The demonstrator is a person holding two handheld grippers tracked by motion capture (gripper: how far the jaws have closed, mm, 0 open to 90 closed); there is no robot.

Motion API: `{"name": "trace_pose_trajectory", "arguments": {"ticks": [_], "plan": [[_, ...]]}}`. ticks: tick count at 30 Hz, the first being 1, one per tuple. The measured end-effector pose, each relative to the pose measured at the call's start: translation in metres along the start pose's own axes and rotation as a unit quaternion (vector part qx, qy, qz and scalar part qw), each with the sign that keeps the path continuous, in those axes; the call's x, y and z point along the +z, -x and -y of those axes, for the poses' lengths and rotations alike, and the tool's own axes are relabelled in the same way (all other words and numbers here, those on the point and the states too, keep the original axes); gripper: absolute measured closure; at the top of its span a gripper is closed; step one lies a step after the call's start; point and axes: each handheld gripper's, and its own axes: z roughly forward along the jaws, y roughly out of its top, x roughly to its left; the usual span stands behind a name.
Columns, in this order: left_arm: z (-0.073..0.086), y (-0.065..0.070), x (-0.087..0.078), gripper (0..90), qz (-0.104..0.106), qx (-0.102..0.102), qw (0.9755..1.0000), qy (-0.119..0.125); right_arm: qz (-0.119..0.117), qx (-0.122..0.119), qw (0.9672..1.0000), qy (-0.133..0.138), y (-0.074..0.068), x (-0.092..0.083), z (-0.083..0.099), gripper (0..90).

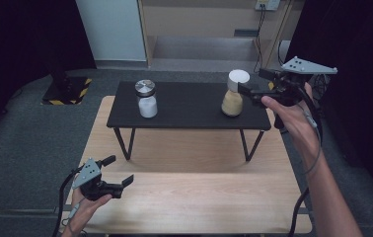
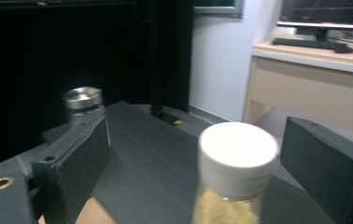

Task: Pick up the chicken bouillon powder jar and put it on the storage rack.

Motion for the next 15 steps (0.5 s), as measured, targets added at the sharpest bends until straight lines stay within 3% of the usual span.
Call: {"name": "trace_pose_trajectory", "arguments": {"ticks": [3,15], "plan": [[0.0,0.0,0.0,1.0,-0.001,-0.002,1.0,0.0,-0.007,-0.021,0.9997,0.006,-0.004,-0.005,0.005,9.2],[0.0,0.0,0.002,1.0,-0.001,-0.002,1.0,-0.003,-0.055,-0.035,0.9977,0.014,-0.013,-0.022,0.041,9.6]]}}
